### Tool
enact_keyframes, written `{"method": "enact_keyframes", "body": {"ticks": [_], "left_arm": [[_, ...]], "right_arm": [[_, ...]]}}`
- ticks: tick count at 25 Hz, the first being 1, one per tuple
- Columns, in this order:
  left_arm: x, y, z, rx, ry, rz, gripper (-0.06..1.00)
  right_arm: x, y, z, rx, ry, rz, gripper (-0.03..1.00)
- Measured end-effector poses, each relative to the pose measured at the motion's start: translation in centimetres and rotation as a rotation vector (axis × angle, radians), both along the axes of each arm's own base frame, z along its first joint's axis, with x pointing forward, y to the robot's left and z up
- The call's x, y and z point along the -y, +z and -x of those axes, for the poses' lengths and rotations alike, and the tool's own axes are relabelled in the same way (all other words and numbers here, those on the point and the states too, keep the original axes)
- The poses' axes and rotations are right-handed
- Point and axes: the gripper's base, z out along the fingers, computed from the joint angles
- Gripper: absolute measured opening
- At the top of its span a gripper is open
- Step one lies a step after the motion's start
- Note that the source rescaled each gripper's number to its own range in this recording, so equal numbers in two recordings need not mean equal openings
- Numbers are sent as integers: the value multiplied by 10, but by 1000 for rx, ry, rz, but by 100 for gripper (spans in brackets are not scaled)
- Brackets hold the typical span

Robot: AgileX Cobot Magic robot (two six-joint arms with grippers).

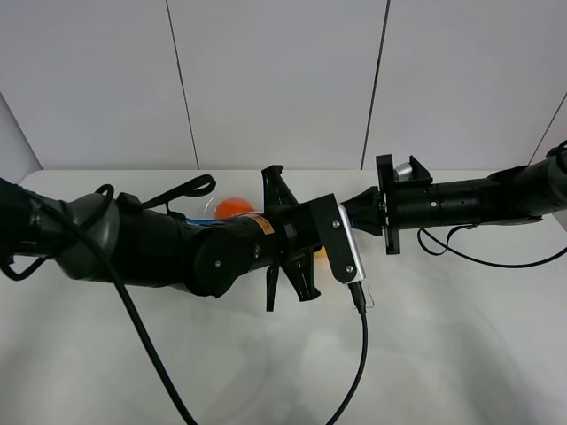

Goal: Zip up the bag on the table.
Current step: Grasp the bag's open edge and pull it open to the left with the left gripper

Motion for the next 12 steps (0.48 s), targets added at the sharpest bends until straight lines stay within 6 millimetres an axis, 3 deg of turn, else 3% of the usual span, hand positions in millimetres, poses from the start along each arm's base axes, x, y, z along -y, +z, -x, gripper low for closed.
{"method": "enact_keyframes", "body": {"ticks": [3,6,12], "left_arm": [[0,-1,0,-6,-2,-4,9],[0,0,0,-6,-3,-5,1],[0,0,0,18,-16,-34,0]], "right_arm": [[0,0,0,0,3,2,0],[0,0,0,0,4,3,0],[0,0,0,0,4,3,0]]}}
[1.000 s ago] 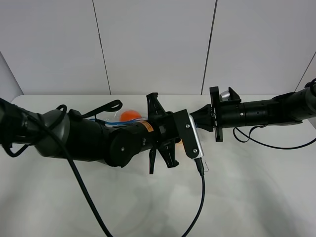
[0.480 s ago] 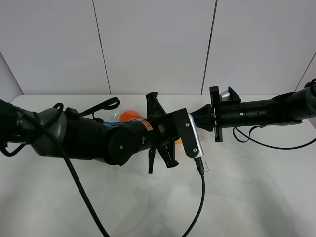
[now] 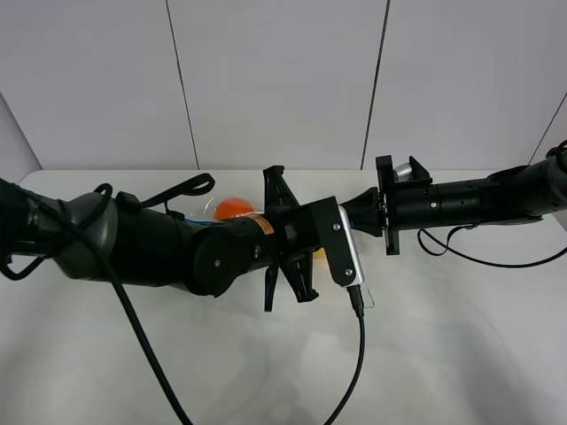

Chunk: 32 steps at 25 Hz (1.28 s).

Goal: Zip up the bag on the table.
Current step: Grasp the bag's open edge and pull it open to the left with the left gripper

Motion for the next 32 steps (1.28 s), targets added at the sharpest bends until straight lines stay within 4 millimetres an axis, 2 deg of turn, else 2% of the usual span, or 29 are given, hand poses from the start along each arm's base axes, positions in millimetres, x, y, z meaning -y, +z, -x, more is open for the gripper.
{"method": "enact_keyframes", "body": {"ticks": [7,10,17,32], "left_arm": [[-12,3,-11,25,29,-47,0],[-23,11,-17,49,46,-74,0],[-65,14,-26,49,146,-102,0],[-149,-14,-38,21,378,-178,0]], "right_arm": [[0,1,-2,-1,-20,-10,0],[0,1,-2,-1,-28,-17,0],[-1,3,-3,2,-25,-22,0],[-1,2,-2,3,-14,-9,0]]}}
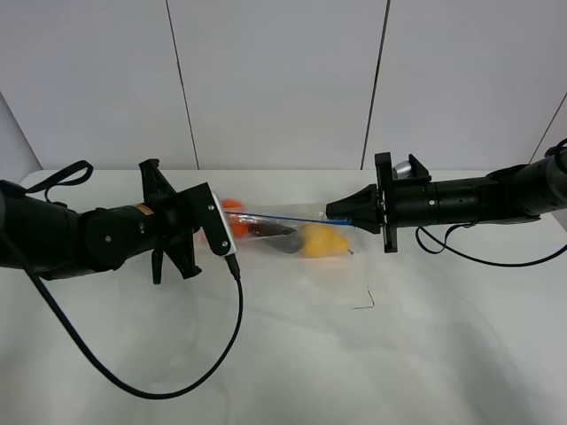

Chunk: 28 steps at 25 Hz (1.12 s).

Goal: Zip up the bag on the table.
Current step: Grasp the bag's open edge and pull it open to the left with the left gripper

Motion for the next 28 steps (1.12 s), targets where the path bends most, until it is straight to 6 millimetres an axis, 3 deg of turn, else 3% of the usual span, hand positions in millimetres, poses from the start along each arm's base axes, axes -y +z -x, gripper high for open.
{"method": "enact_keyframes", "body": {"ticks": [13,28], "left_arm": [[-41,0,-15,3,128,-6,0],[-62,-4,-20,-44,173,-16,0]], "right_arm": [[-2,0,0,-2,2,0,0],[-4,0,0,-6,2,-6,0]]}}
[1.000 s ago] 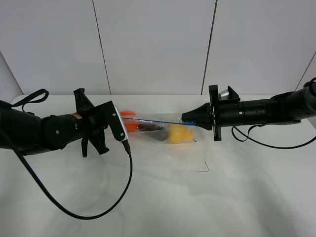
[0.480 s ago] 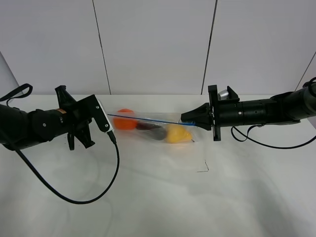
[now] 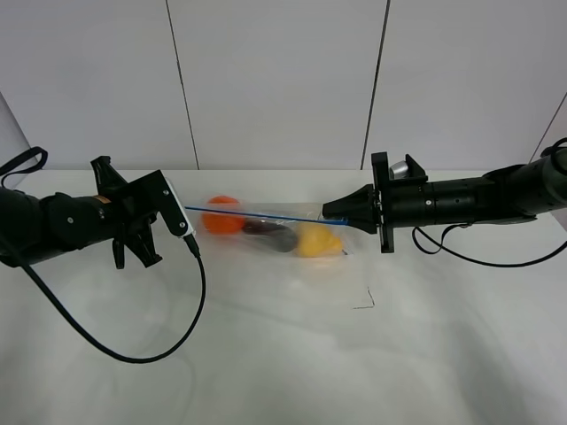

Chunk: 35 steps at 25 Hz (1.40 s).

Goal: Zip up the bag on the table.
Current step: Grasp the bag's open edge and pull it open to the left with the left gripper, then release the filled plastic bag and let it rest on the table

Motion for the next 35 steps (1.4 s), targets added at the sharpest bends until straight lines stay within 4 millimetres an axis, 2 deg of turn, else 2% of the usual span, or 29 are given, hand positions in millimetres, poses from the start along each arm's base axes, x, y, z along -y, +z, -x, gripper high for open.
{"method": "enact_keyframes", "body": {"ticks": [7,9,10,14,15,17,21,27,35], "left_arm": [[-1,1,0,1,2,4,1],[-3,1,-1,2,31,40,8],[-8,1,-2,11,66,66,16],[-13,2,-3,13,115,132,65],[-13,1,-3,10,123,148,74],[-14,2,-3,11,135,167,83],[-22,1,-5,11,164,173,88],[-46,1,-8,18,256,213,88],[-62,-2,-9,-26,430,462,87]], "right_arm": [[-1,0,0,0,1,-3,0],[-1,0,0,0,1,-3,0],[-1,0,0,1,4,2,0],[5,-1,0,1,3,11,0],[5,-1,0,1,3,11,0],[5,-1,0,1,3,11,0],[9,-1,0,1,-1,10,0],[17,0,-1,1,-16,-2,0],[17,0,-1,1,-16,-2,0]]}}
